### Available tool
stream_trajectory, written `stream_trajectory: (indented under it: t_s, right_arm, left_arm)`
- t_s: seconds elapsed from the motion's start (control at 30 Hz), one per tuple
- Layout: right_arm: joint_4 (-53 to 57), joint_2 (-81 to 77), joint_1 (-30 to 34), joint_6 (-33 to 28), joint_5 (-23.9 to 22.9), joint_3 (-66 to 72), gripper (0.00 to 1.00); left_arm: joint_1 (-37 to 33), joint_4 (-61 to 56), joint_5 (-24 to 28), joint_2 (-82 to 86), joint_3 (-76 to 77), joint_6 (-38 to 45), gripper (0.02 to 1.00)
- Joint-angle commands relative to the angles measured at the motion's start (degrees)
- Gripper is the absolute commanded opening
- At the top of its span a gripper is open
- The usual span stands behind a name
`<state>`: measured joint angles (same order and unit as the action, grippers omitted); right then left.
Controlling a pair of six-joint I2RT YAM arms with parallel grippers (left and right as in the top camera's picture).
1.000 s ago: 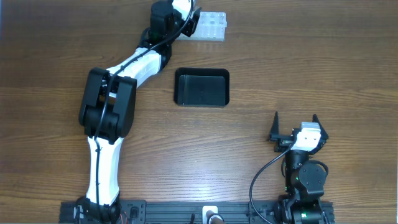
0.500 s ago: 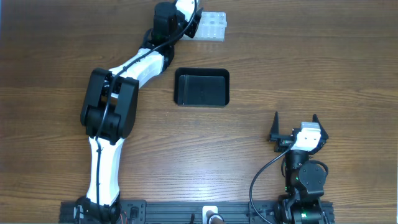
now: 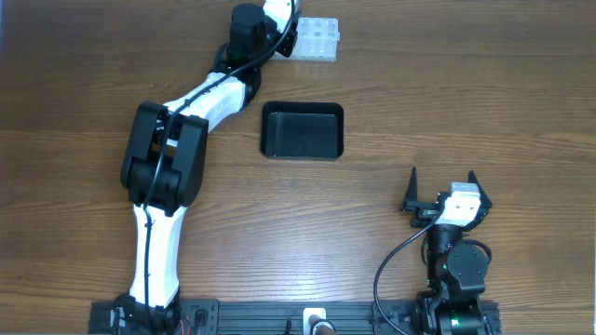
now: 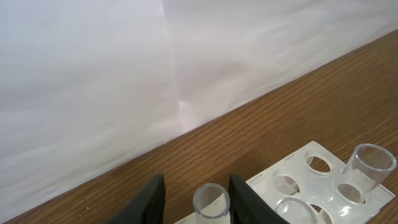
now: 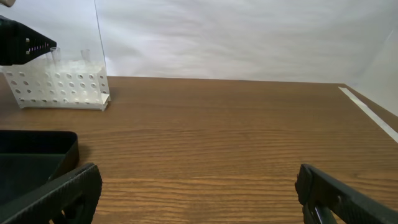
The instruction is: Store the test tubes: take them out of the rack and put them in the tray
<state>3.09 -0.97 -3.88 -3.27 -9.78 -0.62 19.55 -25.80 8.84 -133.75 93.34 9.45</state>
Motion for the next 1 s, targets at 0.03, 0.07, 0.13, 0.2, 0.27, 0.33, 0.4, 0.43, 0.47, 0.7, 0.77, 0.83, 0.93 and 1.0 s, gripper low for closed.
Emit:
stream_trajectory:
  t_s: [0.03, 0.07, 0.13, 0.2, 0.27, 0.33, 0.4, 0.43, 0.47, 0.7, 0.77, 0.83, 0.93, 1.0]
  right_arm:
    - [0.2, 0.0, 0.3, -0.2, 0.3, 0.3, 0.993]
    - [0.2, 0.0, 0.3, -0.2, 0.3, 0.3, 0.991]
    - [0.2, 0.0, 0.3, -0.2, 0.3, 0.3, 0.991]
    - [0.2, 0.0, 0.3, -0.2, 0.3, 0.3, 0.991]
    - [0.2, 0.0, 0.3, -0.2, 0.3, 0.3, 0.993]
    - [0.2, 0.0, 0.3, -0.2, 0.3, 0.3, 0.991]
    - [0.2, 0.0, 0.3, -0.2, 0.3, 0.3, 0.991]
    - [0.2, 0.0, 0.3, -0.2, 0.3, 0.3, 0.993]
    - [0.2, 0.0, 0.3, -0.2, 0.3, 0.3, 0.991]
    - [0.2, 0.0, 0.3, -0.2, 0.3, 0.3, 0.991]
    - [0.2, 0.0, 0.3, -0.2, 0.3, 0.3, 0.993]
    - [0.2, 0.0, 0.3, -0.2, 0.3, 0.3, 0.993]
    - [0.2, 0.0, 0.3, -0.2, 0.3, 0.3, 0.993]
    - [0.2, 0.0, 0.3, -0.2, 0.3, 0.3, 0.991]
  left_arm:
    - [0.4, -0.4, 0.7, -1.4, 1.3, 0.6, 0.318]
    - [0.4, -0.3, 0.7, -1.4, 1.3, 0.7, 0.318]
    - [0.5, -0.3, 0.7, -1.4, 1.3, 0.7, 0.318]
    - [0.5, -0.3, 0.7, -1.4, 1.3, 0.6, 0.318]
    - [0.5, -0.3, 0.8, -1.5, 1.3, 0.6, 0.318]
    - [0.5, -0.1, 0.7, -1.6, 1.3, 0.6, 0.308]
    - [0.6, -0.1, 0.7, -1.6, 1.3, 0.6, 0.288]
    - [0.6, -0.1, 0.8, -1.6, 1.3, 0.6, 0.277]
    - [0.6, -0.1, 0.8, -1.7, 1.3, 0.6, 0.27]
    - [0.6, -0.2, 0.7, -1.6, 1.3, 0.6, 0.196]
    - [0.6, -0.2, 0.7, -1.6, 1.3, 0.6, 0.183]
    - [0.6, -0.2, 0.7, -1.6, 1.3, 0.6, 0.172]
    - [0.6, -0.2, 0.8, -1.6, 1.3, 0.6, 0.159]
    - [0.6, -0.2, 0.8, -1.6, 1.3, 0.6, 0.152]
